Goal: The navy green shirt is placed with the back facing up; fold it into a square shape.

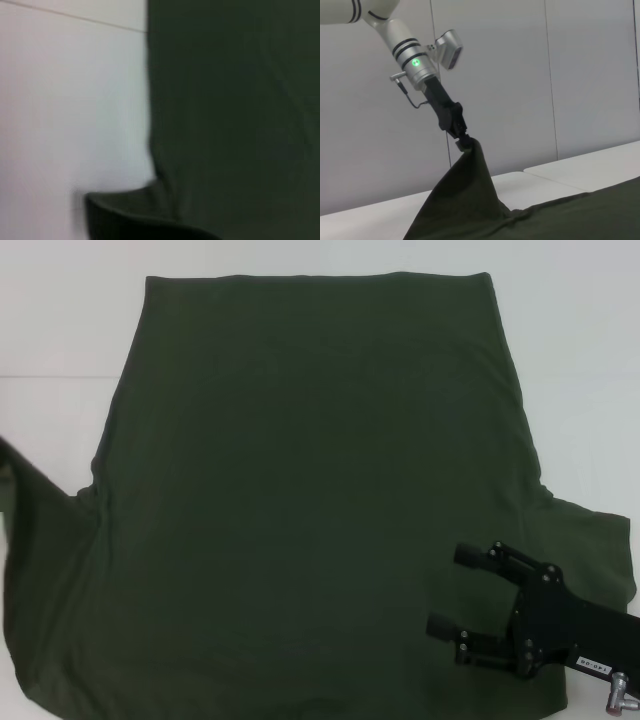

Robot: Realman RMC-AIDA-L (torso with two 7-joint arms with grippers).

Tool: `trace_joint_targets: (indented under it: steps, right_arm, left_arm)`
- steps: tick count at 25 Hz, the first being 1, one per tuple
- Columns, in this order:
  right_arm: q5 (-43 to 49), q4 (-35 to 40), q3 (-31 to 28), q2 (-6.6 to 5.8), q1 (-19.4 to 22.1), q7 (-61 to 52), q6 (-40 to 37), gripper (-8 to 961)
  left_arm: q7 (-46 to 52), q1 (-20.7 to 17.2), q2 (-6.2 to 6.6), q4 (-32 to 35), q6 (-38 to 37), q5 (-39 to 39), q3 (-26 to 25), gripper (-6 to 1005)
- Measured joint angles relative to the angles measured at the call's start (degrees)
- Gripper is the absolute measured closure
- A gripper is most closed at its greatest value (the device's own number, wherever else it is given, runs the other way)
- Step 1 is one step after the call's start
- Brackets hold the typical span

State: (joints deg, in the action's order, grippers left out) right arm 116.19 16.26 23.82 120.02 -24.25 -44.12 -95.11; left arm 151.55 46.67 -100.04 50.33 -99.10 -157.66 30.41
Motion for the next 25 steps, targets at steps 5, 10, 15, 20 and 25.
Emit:
trace_joint_targets:
  steps: [5,10,15,20,25]
  right_arm:
    - [0.0,0.0,0.0,0.08,0.0,0.1,0.0,30]
    - [0.0,0.0,0.0,0.13,0.0,0.1,0.0,30]
    - [0.0,0.0,0.0,0.04,0.0,0.1,-0.1,31]
    - [0.0,0.0,0.0,0.03,-0.2,0.1,-0.2,32]
    - [0.0,0.0,0.0,0.03,-0.4,0.0,-0.2,32]
  left_arm:
    - [0.4,2.8,-3.68,-3.3,1.4,0.1,0.6,999]
    - [0.5,3.6,-6.91,-7.3,5.4,0.2,0.9,998]
    - [0.4,3.0,-9.32,-8.1,7.6,2.4,0.1,998]
    - [-0.4,1.9,-9.76,-11.0,9.4,7.0,0.3,987]
    - [-1.3,0.6,-11.01,-12.3,10.7,9.9,0.0,990]
